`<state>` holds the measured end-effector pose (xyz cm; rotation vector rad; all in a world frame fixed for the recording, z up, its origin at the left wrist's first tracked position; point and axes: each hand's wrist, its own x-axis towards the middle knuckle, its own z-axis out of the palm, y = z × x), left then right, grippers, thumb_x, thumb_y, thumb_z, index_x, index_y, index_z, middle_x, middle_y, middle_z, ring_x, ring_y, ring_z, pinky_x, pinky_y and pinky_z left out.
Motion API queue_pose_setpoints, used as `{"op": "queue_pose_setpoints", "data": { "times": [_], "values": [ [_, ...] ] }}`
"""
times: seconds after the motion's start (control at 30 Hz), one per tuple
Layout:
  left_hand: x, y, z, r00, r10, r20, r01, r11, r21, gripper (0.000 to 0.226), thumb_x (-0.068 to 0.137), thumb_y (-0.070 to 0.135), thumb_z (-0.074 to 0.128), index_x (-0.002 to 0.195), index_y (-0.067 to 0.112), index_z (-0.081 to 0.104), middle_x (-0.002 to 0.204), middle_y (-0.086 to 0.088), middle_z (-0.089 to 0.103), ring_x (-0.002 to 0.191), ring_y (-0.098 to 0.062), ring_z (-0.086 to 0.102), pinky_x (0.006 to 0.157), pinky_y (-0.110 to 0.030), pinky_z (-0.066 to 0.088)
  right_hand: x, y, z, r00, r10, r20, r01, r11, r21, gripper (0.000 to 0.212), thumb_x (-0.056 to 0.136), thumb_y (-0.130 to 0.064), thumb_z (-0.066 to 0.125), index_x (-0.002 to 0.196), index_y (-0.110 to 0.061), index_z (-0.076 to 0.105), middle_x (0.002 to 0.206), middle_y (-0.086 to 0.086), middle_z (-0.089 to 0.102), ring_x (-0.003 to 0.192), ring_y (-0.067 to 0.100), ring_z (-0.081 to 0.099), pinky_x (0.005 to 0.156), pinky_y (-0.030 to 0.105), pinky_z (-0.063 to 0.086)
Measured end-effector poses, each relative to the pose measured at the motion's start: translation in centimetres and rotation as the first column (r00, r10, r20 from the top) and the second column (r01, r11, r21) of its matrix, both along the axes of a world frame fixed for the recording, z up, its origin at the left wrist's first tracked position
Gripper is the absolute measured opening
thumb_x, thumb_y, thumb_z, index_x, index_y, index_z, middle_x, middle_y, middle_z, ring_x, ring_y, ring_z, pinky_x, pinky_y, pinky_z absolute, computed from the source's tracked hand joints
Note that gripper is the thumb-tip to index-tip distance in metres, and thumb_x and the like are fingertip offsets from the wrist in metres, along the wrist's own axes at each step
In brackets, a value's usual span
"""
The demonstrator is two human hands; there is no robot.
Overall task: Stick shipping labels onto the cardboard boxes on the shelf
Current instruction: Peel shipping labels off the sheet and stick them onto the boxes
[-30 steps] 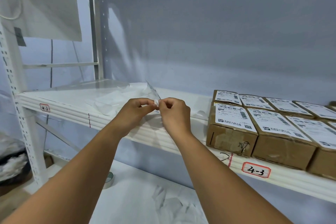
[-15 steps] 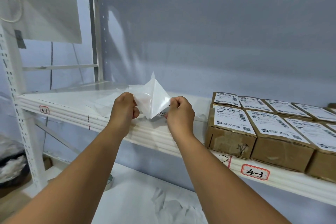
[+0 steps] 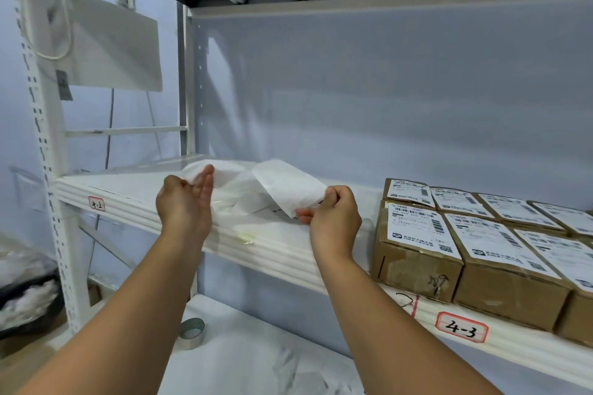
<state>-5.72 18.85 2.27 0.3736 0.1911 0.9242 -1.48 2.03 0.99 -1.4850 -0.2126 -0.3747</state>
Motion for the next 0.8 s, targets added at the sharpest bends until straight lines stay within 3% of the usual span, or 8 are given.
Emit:
{"op": "queue_pose_setpoints", "data": {
  "times": [0.13,0.23,0.33,0.4,0.5,0.67,0.73,0.8],
  "values": [
    [0.1,2.0,0.5,0.996,0.087,0.028,-0.088,0.996,0.031,0.018,0.09,0.005,0.023,0.078,0.01,0.035,0.073,-0.019,0.07,0.079,-0.024,0.071,0.063,-0.025,0.056,0.1,-0.1,0.0,0.999,-0.044,0.017,0.042,0.994,0.099,0.029,0.101,-0.016,0.031,0.077,-0.022,0.045,0.049,-0.02,0.061,0.063,0.02,0.069,0.073,0.042,0.057],
    [0.4,1.8,0.4,0.971,0.208,-0.121,-0.149,0.915,0.374,0.019,0.087,0.005,0.024,0.074,0.012,0.036,0.084,-0.018,0.065,0.079,-0.026,0.07,0.067,-0.028,0.056,0.1,0.2,-0.1,0.997,-0.061,0.051,0.056,0.994,0.093,0.029,0.101,-0.017,0.034,0.075,-0.023,0.045,0.058,-0.012,0.06,0.072,0.015,0.069,0.077,0.042,0.056],
    [1.1,0.4,-0.1,0.799,0.563,-0.211,-0.123,0.497,0.859,0.018,0.091,0.011,0.037,0.076,0.015,0.046,0.084,-0.003,0.065,0.078,-0.018,0.067,0.072,-0.031,0.051,0.4,0.6,-0.3,0.993,-0.071,0.095,0.069,0.997,0.028,0.027,0.1,-0.019,0.037,0.076,-0.028,0.044,0.075,-0.014,0.061,0.084,0.015,0.068,0.082,0.04,0.054],
    [2.1,-0.1,-0.9,0.654,0.742,-0.151,0.045,0.161,0.986,0.013,0.092,0.011,0.044,0.083,0.009,0.053,0.085,-0.003,0.063,0.078,-0.02,0.059,0.071,-0.031,0.045,0.6,0.6,-0.5,0.992,-0.082,0.098,0.083,0.996,-0.008,0.025,0.099,-0.02,0.037,0.077,-0.029,0.043,0.079,-0.009,0.064,0.088,0.018,0.066,0.08,0.035,0.051],
    [3.8,0.0,-2.3,0.58,0.811,-0.077,0.283,-0.112,0.953,0.014,0.091,0.008,0.047,0.083,0.0,0.054,0.084,-0.014,0.054,0.077,-0.031,0.054,0.071,-0.039,0.043,0.9,0.5,-0.7,0.99,-0.095,0.103,0.1,0.994,-0.041,0.021,0.1,-0.022,0.038,0.082,-0.029,0.043,0.086,-0.004,0.065,0.087,0.02,0.064,0.077,0.032,0.047],
    [4.3,0.3,-3.2,0.617,0.787,-0.023,0.342,-0.242,0.908,0.009,0.09,0.004,0.053,0.084,0.004,0.06,0.126,-0.016,0.053,0.105,-0.035,0.057,0.083,-0.022,0.036,0.8,0.4,-0.7,0.99,-0.086,0.11,0.093,0.993,-0.066,0.014,0.1,-0.022,0.039,0.089,-0.023,0.047,0.086,-0.002,0.065,0.085,0.02,0.061,0.075,0.032,0.046],
    [3.9,0.3,-3.2,0.634,0.773,0.004,0.352,-0.294,0.889,0.011,0.091,-0.001,0.052,0.087,0.004,0.062,0.129,-0.015,0.052,0.097,-0.03,0.06,0.075,-0.01,0.027,0.8,0.3,-0.7,0.989,-0.081,0.122,0.091,0.992,-0.082,0.014,0.099,-0.021,0.039,0.089,-0.021,0.049,0.085,-0.003,0.064,0.083,0.019,0.06,0.071,0.03,0.043],
    [3.7,0.3,-3.3,0.655,0.755,0.043,0.303,-0.314,0.9,0.01,0.084,-0.009,0.059,0.082,-0.001,0.063,0.117,-0.017,0.057,0.081,-0.025,0.06,0.071,-0.011,0.029,0.6,0.3,-0.5,0.988,-0.075,0.132,0.089,0.991,-0.1,0.014,0.099,-0.021,0.04,0.089,-0.02,0.05,0.083,-0.005,0.062,0.079,0.017,0.057,0.065,0.027,0.035]
  ]
}}
